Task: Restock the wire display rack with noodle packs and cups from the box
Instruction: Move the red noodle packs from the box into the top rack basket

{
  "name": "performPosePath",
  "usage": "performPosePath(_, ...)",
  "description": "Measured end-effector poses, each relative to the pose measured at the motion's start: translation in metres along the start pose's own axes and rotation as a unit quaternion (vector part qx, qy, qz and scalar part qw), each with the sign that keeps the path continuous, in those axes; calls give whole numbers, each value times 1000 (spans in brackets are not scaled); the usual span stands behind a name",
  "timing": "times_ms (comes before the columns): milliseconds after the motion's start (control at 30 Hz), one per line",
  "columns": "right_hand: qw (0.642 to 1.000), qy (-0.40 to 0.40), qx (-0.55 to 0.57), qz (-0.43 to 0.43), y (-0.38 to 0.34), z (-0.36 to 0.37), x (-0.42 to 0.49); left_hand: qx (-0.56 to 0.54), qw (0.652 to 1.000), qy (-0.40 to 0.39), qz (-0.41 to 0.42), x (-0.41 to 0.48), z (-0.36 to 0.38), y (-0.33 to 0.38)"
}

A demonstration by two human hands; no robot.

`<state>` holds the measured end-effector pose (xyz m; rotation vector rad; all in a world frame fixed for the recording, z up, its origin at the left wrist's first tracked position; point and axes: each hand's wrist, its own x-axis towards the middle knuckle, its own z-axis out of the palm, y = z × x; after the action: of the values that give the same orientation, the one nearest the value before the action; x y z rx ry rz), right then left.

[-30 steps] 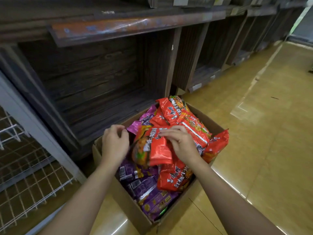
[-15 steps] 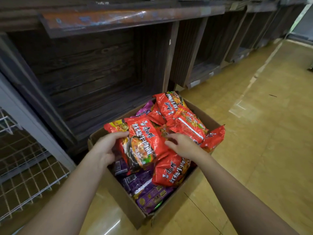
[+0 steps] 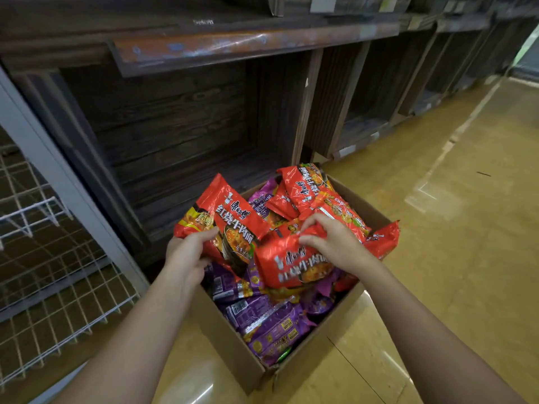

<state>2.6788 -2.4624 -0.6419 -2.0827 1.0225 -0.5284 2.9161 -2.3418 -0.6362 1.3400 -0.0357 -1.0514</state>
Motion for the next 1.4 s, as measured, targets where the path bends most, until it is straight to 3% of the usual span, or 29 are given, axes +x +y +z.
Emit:
performPosePath(167,976,83,167,112,-16,18,9,-16,998,-58,-21,-2,9,-4)
performPosePath(333,865,105,425,245,-23,50,10,-39,989,-108,-97,-25,20,-6)
performPosePath(400,843,116,450,270,-28,58,9,-52,984,-130,-106,-32,22,-8)
performPosePath(600,833,82,483,257,-25,52,6,7,978,-172,-117,-28,19,-8)
performPosePath(700,858,98,447,234,-17,42,5,138,972,-177,-69,-13,13,-1)
performPosePath(800,883,76,394,241,-18,40,7,271,931,-242,-37,-10,8,1)
performPosePath(867,910,75,327,242,-24,47,12,335,915,-226,-10,-14,11,-8)
performPosePath(1000,948,81,217,219,-26,56,24,281,952,-123,-15,-6,12,-27)
performPosePath(1100,978,160,5,133,-13,42,41,250,963,-88,-37,5,7,-31)
performPosePath(1167,962,201,-165,80,-4,31,58,239,967,-73,-53,8,5,-33)
performPosePath(1233,942,161,-286,70,6,25,78,240,966,-70,-70,11,4,-34)
performPosePath(1400,875,55,-446,180,25,29,121,283,950,-103,-87,14,-4,-33)
